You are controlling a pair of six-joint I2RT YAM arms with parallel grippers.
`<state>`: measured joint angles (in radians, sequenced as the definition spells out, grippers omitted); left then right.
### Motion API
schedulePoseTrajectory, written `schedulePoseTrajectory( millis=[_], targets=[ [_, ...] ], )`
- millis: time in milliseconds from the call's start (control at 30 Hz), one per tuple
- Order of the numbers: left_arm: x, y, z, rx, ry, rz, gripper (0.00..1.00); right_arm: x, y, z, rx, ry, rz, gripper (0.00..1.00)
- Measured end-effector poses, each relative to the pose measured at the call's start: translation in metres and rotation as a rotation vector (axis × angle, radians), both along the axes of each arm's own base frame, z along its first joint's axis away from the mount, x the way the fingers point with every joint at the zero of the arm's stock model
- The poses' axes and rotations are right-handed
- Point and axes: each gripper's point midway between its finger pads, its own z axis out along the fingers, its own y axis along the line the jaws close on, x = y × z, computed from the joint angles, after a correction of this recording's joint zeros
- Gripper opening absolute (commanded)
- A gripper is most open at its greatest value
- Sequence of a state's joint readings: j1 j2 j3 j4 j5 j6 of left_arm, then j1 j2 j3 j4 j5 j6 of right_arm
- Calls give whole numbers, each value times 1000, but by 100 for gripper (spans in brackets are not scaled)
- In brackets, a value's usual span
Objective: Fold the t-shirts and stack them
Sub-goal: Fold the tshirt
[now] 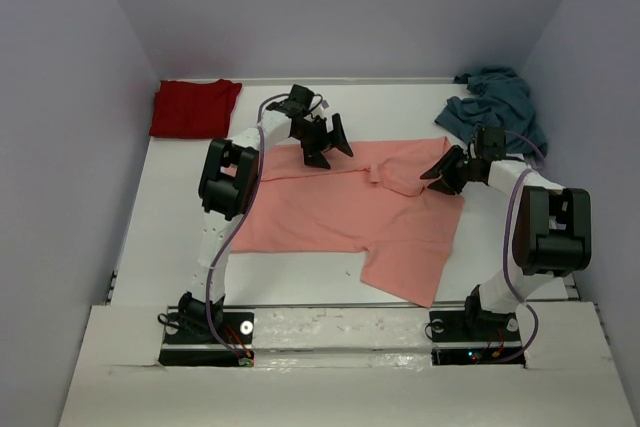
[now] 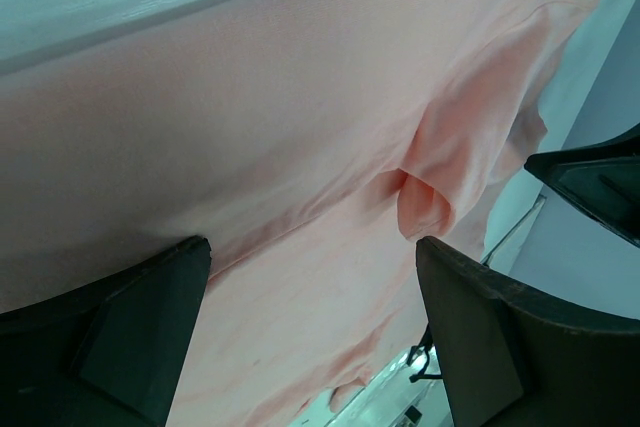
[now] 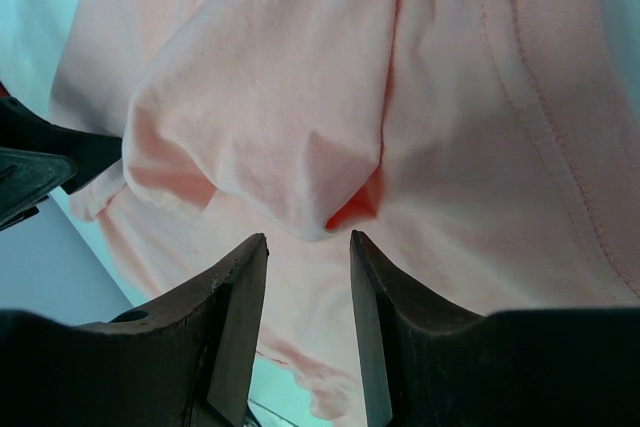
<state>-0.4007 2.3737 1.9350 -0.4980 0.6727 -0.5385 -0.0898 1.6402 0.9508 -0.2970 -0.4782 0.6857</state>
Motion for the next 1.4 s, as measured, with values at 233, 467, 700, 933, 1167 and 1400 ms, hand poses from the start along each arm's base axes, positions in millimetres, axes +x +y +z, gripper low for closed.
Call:
schedulePoseTrajectory(
  millis=[233,467,700,933,1167,1400],
  targets=[
    [1,2,0,0,0,4,99,-5,1,-6,6,17,-5,45],
    [1,2,0,0,0,4,99,-10,3,-13,13,35,-9,44],
    [2,2,0,0,0,5,99,-7,6,-19,21,36,-7,44],
    [4,5,0,0,0,11,99,-4,8,-34,20,61,-4,33],
    [5,8,0,1,-1,14,99,9,10,-30,18,35,7,19],
    [5,8,0,1,-3,12,99,16,10,-26,20,23,1,0]
  ],
)
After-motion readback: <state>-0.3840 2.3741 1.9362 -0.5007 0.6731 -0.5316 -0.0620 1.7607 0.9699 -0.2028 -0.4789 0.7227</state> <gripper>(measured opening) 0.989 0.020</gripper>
